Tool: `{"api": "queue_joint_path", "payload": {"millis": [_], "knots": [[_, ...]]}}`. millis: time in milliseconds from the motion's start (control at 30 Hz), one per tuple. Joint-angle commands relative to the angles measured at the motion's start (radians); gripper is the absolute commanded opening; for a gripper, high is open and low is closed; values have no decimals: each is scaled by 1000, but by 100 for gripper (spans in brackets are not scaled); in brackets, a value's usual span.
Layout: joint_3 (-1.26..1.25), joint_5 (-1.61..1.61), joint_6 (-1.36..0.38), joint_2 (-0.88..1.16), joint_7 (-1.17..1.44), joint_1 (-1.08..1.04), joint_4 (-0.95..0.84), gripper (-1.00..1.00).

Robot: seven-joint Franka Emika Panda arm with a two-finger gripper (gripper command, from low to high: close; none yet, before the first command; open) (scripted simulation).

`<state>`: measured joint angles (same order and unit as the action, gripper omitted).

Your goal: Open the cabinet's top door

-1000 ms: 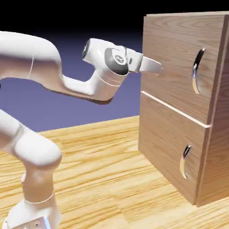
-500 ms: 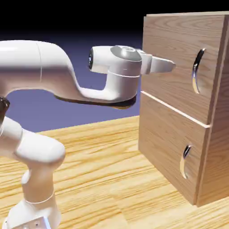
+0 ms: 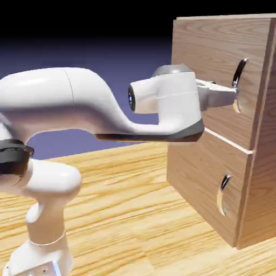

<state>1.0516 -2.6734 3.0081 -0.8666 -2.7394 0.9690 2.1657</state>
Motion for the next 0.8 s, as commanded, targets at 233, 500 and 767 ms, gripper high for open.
{"api": "queue_joint_path", "payload": {"millis": [233, 500, 767], "knots": [[75, -5, -34, 47, -7, 119, -79, -100], [-155, 129, -157, 28, 19, -171, 138, -100], [-427, 355, -296, -69, 106, -458, 368, -100]]}}
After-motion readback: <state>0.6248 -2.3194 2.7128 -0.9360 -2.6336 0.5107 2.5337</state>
